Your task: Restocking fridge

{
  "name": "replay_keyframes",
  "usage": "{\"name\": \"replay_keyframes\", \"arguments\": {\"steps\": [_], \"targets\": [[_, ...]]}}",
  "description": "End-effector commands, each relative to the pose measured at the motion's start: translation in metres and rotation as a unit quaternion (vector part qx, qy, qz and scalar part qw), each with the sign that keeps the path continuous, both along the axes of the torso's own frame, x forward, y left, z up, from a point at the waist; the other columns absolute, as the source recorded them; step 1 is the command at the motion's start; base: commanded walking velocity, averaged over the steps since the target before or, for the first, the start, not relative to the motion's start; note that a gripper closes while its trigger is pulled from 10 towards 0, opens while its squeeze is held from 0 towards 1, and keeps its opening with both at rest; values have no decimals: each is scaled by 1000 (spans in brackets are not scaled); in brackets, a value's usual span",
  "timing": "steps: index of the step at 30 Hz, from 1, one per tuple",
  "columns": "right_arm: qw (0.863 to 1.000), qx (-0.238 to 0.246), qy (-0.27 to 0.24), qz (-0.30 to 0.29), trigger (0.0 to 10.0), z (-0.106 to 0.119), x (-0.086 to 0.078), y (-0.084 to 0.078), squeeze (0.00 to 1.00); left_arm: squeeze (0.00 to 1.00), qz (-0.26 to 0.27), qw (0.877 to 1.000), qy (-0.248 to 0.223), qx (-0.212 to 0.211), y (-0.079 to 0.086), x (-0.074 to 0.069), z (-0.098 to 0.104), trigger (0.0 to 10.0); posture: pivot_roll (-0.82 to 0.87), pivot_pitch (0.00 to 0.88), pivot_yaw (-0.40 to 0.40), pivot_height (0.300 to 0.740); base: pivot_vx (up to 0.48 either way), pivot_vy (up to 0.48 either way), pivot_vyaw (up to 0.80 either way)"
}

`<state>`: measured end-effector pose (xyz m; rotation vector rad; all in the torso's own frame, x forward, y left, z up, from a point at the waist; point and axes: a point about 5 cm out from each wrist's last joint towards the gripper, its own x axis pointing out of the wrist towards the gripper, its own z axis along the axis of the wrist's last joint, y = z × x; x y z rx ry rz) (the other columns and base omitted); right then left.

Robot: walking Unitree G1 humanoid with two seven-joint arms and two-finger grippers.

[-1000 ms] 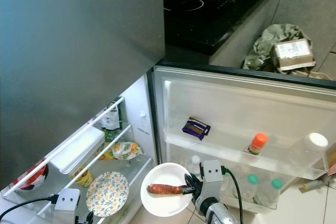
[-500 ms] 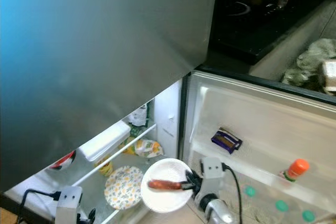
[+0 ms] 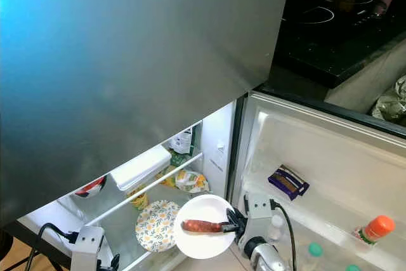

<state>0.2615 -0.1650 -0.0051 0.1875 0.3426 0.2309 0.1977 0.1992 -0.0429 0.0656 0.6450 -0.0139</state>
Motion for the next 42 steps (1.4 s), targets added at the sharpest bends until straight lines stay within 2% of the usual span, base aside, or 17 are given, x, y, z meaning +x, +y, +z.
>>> {"name": "replay_keyframes", "arguments": {"steps": [1,6,21,32,42], "targets": [[1000,6,7,1,10000,-3,-3,2,0,0,22,999,21,10,13,-10,-6,10000,-99,95,44,717,0,0,0],[1000,7,8,3,10000,-3,-4,3,0,0,20,1000,21,10,12,-10,-5,10000,-99,98,44,717,0,-105,0],[1000,9,8,7,10000,-3,-4,4,0,0,20,1000,21,12,12,-11,-6,10000,-99,99,44,717,49,-407,0],[998,36,11,57,10000,-4,-8,18,0,0,36,999,20,8,15,-11,-6,10000,-100,101,44,717,0,0,0],[997,41,14,70,10000,-5,-10,21,0,0,41,999,20,5,15,-10,-6,10000,-100,100,45,717,0,0,0]]}}
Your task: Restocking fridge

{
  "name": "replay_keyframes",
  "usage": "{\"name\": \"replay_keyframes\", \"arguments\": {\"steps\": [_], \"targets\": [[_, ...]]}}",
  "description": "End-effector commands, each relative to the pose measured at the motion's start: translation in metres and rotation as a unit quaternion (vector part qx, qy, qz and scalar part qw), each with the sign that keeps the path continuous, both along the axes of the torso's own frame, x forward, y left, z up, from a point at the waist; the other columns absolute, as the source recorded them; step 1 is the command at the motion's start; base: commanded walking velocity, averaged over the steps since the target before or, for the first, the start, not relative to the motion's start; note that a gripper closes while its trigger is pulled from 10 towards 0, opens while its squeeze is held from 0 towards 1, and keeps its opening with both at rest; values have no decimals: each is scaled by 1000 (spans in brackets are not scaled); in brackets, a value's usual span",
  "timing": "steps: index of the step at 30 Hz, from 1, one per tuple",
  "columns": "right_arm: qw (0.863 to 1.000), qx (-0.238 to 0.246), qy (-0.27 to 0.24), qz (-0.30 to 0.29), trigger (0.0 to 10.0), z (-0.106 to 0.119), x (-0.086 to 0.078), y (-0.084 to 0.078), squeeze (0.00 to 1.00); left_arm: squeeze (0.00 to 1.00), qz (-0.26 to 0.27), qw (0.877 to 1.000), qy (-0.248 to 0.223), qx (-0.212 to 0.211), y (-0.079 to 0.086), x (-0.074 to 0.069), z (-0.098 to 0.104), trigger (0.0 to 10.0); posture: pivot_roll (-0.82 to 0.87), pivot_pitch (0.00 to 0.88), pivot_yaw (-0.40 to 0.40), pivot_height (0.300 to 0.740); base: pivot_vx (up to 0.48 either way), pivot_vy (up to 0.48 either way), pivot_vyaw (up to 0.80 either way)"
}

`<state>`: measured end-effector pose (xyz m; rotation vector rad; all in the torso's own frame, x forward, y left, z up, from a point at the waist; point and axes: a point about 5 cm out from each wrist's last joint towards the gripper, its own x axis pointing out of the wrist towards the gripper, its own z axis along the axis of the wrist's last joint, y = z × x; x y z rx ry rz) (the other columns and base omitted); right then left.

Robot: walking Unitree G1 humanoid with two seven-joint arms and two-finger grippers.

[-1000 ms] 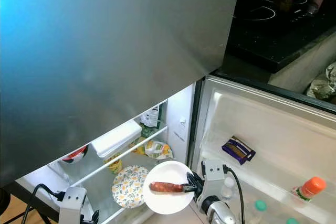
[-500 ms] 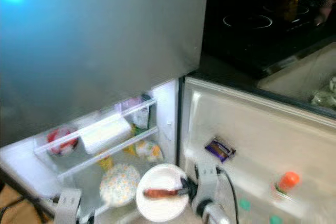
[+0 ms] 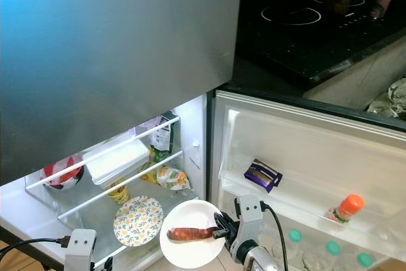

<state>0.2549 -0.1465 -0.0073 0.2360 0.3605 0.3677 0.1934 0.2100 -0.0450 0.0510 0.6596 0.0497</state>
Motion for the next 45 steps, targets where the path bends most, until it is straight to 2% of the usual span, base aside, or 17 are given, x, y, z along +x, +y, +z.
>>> {"name": "replay_keyframes", "arguments": {"steps": [1,13,14,15,16,19,21,24,26,29,30,32,33,35,36,38,45], "targets": [[1000,6,8,6,10000,-3,-4,2,0,0,9,1000,14,1,5,-6,-3,10000,-100,100,45,717,0,0,0],[1000,6,6,8,10000,-2,-4,3,0,0,22,1000,19,-2,5,-6,-4,10000,-95,104,46,717,0,0,0],[1000,-3,11,-4,10000,-3,-4,0,0,0,33,999,24,-8,6,-7,-5,10000,-91,105,45,717,0,0,0],[998,-33,25,-38,10000,-9,-3,-8,0,0,63,997,39,-22,11,-12,-9,10000,-87,105,45,717,0,0,0],[998,-33,25,-38,10000,-9,-3,-8,0,0,63,997,39,-22,11,-12,-9,10000,-87,105,45,717,0,0,0],[994,-73,47,-60,10000,-15,-5,-15,0,0,81,995,46,-22,15,-15,-12,10000,-87,105,45,717,0,0,0],[993,-79,57,-68,10000,-19,-7,-18,0,0,77,996,45,-14,17,-17,-13,10000,-81,107,38,717,0,0,0],[984,-116,109,-77,10000,-38,-28,-26,0,0,19,999,38,9,7,-19,-14,10000,-67,108,28,717,0,0,0],[982,-120,122,-78,10000,-42,-33,-27,0,0,6,999,36,11,4,-19,-14,10000,-65,107,25,717,0,0,0],[978,-117,154,-81,10000,-53,-49,-28,0,0,-36,999,31,25,-4,-18,-13,10000,-62,104,22,717,0,0,0],[978,-117,154,-81,10000,-53,-49,-28,0,0,-36,999,31,25,-4,-18,-13,10000,-62,104,22,717,0,0,0],[975,-97,179,-94,10000,-61,-63,-29,0,0,-66,997,30,35,-9,-18,-13,10000,-66,103,26,717,0,0,0],[975,-97,179,-94,10000,-61,-63,-29,0,0,-66,997,30,35,-9,-18,-13,10000,-66,103,26,717,0,0,0],[972,-47,186,-137,10000,-64,-69,-32,0,0,-80,995,31,43,-10,-18,-14,10000,-67,101,29,717,0,0,0],[972,-47,186,-137,10000,-64,-69,-32,0,0,-80,995,31,43,-10,-18,-14,10000,-67,101,29,717,0,0,0],[969,-14,177,-171,10000,-62,-68,-37,0,0,-87,995,31,49,-10,-18,-14,10000,-67,101,29,717,0,0,0],[976,-13,143,-165,10000,-55,-58,-33,0,0,-94,994,29,55,-9,-17,-14,10000,-69,97,35,717,0,0,0]]}}
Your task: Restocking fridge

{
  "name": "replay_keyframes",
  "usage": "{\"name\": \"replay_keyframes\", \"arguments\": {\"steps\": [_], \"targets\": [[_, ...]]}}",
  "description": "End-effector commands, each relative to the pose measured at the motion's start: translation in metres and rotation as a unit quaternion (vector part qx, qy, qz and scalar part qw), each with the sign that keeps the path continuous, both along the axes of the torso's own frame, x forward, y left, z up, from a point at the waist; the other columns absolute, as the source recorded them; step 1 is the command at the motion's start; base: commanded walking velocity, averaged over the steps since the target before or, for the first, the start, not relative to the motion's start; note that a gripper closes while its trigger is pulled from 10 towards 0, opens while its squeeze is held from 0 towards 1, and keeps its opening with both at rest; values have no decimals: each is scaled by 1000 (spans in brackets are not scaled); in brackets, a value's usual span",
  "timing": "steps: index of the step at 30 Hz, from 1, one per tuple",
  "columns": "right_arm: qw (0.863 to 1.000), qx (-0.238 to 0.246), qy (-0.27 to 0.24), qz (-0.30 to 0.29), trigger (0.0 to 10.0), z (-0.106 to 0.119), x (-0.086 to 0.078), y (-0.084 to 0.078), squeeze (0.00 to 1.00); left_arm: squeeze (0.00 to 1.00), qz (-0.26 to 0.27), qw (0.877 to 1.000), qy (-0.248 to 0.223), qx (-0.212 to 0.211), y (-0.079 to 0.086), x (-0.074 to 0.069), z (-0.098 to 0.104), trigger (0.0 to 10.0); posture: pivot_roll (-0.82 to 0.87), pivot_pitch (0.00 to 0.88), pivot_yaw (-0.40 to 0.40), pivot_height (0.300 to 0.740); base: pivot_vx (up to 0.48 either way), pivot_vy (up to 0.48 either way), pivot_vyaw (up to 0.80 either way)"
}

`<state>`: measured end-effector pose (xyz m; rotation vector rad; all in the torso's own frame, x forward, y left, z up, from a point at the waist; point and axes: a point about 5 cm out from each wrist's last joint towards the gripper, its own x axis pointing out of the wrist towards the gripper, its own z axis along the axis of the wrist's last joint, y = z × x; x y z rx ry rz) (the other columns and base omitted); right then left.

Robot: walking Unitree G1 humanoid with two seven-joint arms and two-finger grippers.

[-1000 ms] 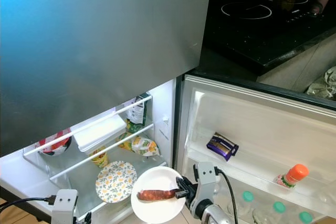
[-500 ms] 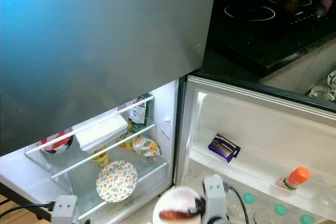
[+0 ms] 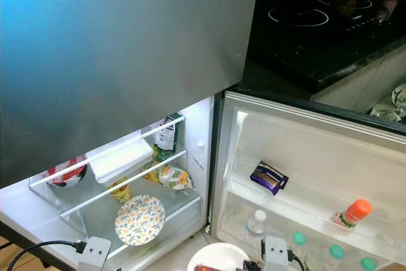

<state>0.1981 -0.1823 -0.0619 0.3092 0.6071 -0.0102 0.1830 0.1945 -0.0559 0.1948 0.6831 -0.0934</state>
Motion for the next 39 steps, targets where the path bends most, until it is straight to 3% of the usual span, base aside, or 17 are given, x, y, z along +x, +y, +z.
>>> {"name": "replay_keyframes", "arguments": {"steps": [1,18,24,39], "targets": [[1000,7,-17,13,10000,3,3,7,0,0,-5,1000,12,13,7,-6,-3,10000,-71,97,36,717,0,0,0],[996,18,-80,46,10000,21,28,25,0,0,-8,1000,8,15,8,-5,-2,10000,-71,96,44,717,0,0,0],[995,13,-80,53,10000,21,27,26,0,0,-9,1000,8,12,7,-5,-2,10000,-70,97,43,717,0,-48,0],[995,1,-66,72,10000,16,21,28,0,0,1,1000,9,11,9,-6,-3,10000,-70,99,43,717,0,-425,0]]}}
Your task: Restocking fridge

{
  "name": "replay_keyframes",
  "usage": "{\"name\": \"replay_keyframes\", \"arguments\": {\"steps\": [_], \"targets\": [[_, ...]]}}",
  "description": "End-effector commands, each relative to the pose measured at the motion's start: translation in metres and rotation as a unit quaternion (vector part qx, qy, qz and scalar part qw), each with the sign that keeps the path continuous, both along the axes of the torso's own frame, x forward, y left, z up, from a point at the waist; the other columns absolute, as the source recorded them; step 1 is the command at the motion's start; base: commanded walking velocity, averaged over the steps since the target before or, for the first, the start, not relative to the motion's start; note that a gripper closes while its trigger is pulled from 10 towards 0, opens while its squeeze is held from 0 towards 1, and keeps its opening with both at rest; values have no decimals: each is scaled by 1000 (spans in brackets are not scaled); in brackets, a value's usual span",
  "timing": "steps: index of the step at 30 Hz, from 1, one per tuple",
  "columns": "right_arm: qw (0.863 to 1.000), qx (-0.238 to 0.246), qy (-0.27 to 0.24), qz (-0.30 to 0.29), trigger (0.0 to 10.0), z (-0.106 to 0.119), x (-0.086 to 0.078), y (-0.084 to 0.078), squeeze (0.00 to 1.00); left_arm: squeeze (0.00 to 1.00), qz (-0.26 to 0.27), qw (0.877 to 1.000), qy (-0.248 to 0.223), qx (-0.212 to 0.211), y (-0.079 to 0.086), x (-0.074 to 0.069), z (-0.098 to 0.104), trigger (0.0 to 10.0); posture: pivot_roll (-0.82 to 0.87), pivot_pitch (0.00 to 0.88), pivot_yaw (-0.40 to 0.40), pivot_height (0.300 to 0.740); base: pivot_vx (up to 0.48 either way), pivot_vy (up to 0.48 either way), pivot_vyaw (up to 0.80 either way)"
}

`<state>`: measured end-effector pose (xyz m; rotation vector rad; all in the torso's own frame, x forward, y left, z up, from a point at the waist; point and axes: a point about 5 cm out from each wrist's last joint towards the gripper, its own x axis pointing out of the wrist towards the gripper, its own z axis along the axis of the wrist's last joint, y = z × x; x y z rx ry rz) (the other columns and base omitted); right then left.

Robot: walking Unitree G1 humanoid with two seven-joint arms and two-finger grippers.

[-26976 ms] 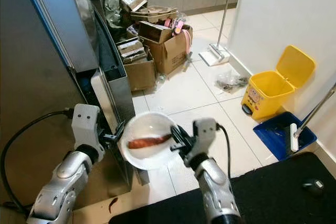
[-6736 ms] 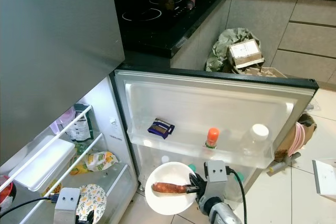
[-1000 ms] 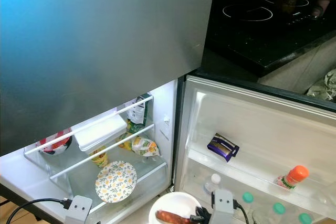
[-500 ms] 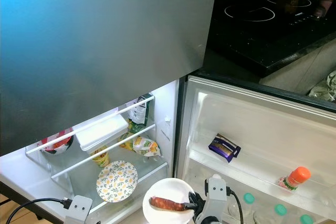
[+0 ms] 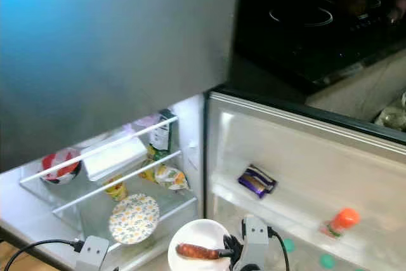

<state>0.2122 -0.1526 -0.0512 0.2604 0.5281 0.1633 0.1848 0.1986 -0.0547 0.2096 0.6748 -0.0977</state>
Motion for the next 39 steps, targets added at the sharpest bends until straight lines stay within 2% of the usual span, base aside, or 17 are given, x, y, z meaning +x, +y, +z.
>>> {"name": "replay_keyframes", "arguments": {"steps": [1,17,39], "targets": [[1000,-1,-15,-3,10000,5,6,-1,0,0,12,1000,12,4,5,-8,-4,10000,-71,100,43,717,0,0,0],[1000,-1,-17,24,10000,5,5,6,0,0,27,1000,11,-1,8,-7,-3,10000,-73,99,43,717,0,0,0],[999,-3,-20,32,10000,5,5,6,0,0,33,999,18,-4,8,-8,-5,10000,-73,99,42,717,0,0,765]]}}
